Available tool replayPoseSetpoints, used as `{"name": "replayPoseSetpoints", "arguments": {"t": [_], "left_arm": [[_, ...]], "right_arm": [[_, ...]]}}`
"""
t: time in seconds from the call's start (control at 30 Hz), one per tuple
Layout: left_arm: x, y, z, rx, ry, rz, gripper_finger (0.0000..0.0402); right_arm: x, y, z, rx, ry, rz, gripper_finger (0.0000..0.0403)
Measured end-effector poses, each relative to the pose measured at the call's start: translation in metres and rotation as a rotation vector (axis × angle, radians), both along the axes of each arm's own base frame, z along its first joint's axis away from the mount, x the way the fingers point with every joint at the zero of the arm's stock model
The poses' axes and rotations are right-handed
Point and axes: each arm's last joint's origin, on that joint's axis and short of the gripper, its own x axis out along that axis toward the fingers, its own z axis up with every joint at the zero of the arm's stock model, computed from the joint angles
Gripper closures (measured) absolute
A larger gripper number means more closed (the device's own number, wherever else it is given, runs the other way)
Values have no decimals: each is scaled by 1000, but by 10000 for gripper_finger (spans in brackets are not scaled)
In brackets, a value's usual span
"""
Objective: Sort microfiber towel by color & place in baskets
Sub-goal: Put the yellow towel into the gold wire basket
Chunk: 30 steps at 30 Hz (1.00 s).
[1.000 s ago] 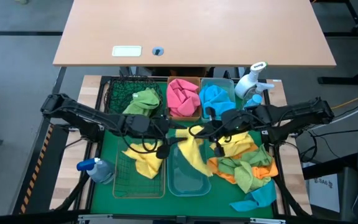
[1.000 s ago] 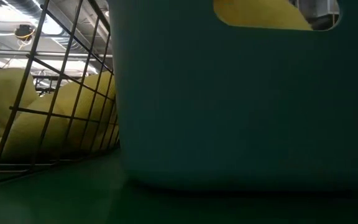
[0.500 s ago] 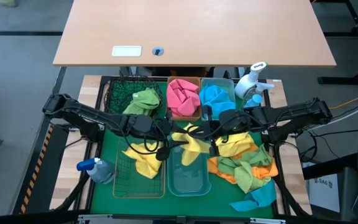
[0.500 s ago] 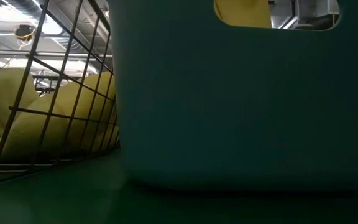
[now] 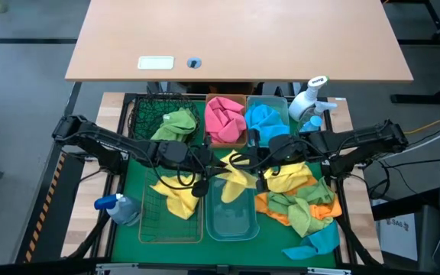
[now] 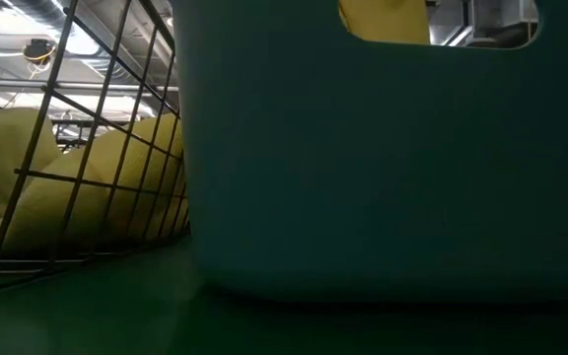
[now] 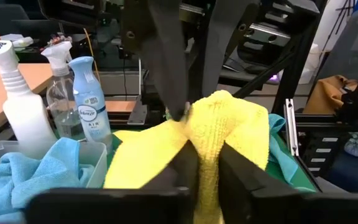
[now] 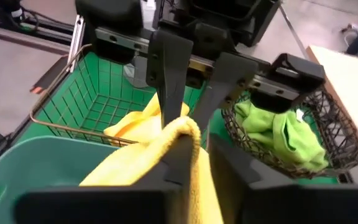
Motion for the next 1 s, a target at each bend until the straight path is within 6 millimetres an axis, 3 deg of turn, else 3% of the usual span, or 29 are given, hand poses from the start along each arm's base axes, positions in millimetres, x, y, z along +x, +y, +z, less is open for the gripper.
{"name": "replayPoseSetpoints", "arguments": {"t": [0.07,0.17,0.33,0.7,1.0], "left_arm": [[0,0,0,0,1,-1,389],[-3,0,3,-1,-2,-2,385],[-18,2,24,-22,-66,-35,386],[-87,12,75,-338,-109,-125,386],[-158,21,93,-634,5,-216,383]], "right_arm": [[0,0,0,20,4,-19,323],[-1,-1,-1,25,15,-55,281],[-13,-4,3,14,44,-61,239],[-43,-11,9,-11,144,-63,232],[-52,-13,-6,-56,321,-64,232]]}}
